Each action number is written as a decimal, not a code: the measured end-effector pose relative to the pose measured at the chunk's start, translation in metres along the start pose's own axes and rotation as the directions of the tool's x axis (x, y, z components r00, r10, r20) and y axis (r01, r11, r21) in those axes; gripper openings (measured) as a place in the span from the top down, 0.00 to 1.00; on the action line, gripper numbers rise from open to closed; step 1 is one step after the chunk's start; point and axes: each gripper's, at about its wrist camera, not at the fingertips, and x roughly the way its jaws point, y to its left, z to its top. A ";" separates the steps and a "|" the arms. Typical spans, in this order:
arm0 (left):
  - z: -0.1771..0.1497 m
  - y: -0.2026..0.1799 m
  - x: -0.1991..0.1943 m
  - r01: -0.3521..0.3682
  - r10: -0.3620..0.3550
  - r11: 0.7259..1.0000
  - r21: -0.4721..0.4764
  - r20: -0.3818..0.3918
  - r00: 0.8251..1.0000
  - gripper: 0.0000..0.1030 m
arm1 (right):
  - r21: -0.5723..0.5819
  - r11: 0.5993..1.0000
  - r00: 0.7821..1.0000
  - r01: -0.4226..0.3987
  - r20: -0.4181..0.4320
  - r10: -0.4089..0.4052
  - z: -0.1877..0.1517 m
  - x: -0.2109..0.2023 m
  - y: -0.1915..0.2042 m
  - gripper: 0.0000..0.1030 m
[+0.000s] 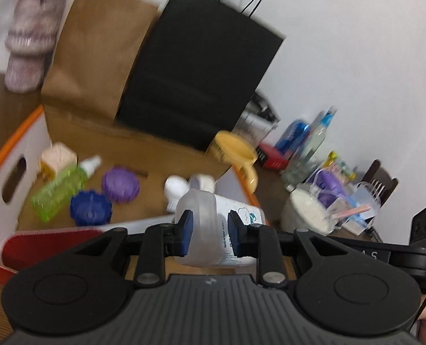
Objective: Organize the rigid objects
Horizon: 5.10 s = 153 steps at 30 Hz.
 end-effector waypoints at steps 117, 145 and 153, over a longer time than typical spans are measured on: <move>-0.337 -0.056 -0.448 -0.448 0.288 0.872 0.198 0.531 0.797 0.00 | -0.307 0.891 0.826 0.335 0.550 -0.121 -0.422 -0.337 0.151 0.00; -0.334 -0.053 -0.451 -0.446 0.282 0.871 0.207 0.533 0.798 0.00 | -0.296 0.896 0.828 0.330 0.547 -0.125 -0.423 -0.337 0.150 0.00; -0.334 -0.054 -0.452 -0.448 0.282 0.870 0.207 0.536 0.796 0.00 | -0.301 0.894 0.827 0.332 0.549 -0.122 -0.423 -0.338 0.150 0.00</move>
